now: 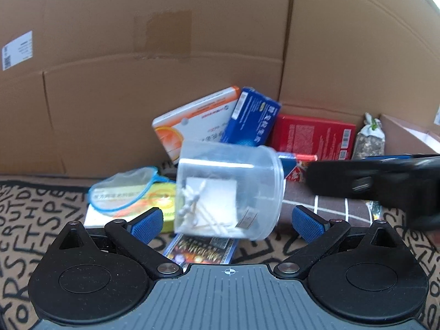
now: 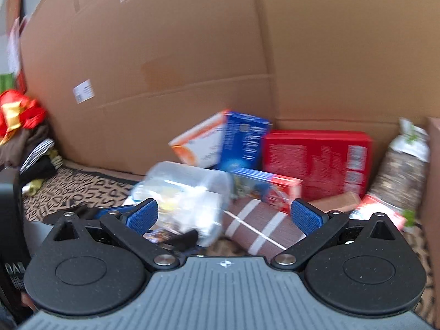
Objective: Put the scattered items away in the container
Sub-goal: 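Grasp the clear plastic tub by its rim with the right gripper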
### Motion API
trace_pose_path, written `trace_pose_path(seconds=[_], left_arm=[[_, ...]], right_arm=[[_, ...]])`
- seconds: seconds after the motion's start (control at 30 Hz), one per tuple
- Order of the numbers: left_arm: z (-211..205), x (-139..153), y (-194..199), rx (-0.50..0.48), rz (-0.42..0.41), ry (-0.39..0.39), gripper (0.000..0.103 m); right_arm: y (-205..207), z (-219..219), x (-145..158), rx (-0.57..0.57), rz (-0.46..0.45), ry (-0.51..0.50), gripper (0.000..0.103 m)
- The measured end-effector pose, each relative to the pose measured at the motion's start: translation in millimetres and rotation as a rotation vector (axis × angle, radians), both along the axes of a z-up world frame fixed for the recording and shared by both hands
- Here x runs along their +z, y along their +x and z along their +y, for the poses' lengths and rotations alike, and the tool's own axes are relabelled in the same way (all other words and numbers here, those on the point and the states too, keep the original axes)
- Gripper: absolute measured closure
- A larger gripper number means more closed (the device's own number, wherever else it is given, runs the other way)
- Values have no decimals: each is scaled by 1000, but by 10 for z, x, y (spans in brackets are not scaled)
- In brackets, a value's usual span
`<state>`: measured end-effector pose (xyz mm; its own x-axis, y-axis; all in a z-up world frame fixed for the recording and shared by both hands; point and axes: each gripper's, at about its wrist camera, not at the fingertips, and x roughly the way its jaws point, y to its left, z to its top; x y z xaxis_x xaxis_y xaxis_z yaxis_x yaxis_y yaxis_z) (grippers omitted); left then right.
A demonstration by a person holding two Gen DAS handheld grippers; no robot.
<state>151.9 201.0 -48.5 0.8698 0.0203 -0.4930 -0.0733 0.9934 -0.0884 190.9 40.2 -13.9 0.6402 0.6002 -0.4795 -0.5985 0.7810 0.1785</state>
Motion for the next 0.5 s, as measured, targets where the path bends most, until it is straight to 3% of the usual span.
trace_pose_path(seconds=[0.13,0.2,0.33,0.47,0.5], left_arm=[[69,-7,67,-7,-40,-7,4],[127,-5,100,-29,-47,-26,13],[171,-21,143,-66,-58,-29,16],[146,-49,140,-81,-55,-9,16],[145,-57,142,-79,-53,-6,16]], right_arm=[[45,270,-76,44,-2,-26,1],[105,323,-117,46,28,-14,1],[227,366,-189,40,73,7,4],[344,383,-302,75,146,42,20],[357,365,-318,87,166,61,29]])
